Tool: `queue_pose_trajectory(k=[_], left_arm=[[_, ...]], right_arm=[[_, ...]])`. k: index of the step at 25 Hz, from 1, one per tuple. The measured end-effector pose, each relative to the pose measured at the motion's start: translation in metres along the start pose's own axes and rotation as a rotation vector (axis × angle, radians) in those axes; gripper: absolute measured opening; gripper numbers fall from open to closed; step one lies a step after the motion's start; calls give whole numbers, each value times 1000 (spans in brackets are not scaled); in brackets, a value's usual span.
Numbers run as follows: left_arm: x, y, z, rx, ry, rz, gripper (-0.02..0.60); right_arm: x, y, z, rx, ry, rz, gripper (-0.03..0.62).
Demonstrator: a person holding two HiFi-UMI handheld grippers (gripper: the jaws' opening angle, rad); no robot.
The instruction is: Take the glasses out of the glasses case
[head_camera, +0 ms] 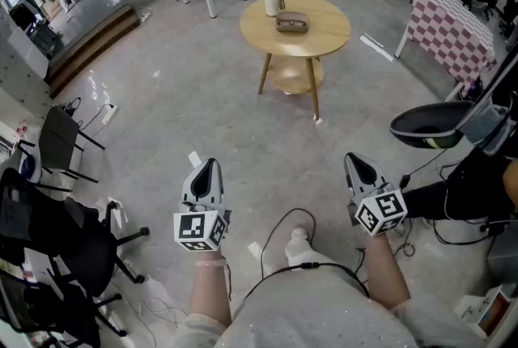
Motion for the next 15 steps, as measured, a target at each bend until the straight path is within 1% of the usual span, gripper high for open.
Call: queue_pose_trajectory(k=[5, 9, 12, 15], left_arm=[[-17, -24, -8, -6, -16, -11, 6], [-34, -43, -7, 0, -7, -37, 6], [-36, -63, -4, 6, -5, -36, 6], [-34, -81, -2, 11, -2, -23, 6]], right_arm=[[2, -37, -6, 1, 7, -20, 6], [7, -66, -10, 12, 10, -39, 6], [22, -81, -10, 14, 16, -37, 6], [43, -89, -12, 14, 12, -17, 6]])
Point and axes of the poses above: the fingertips, and each gripper's own axes: y backward along the fingers, x to its right, z out of its underside, the point moved 2 cm from there along y, backward along the fingers, and after that the axes turned 13 degrees about z, right-handed, at the moved point
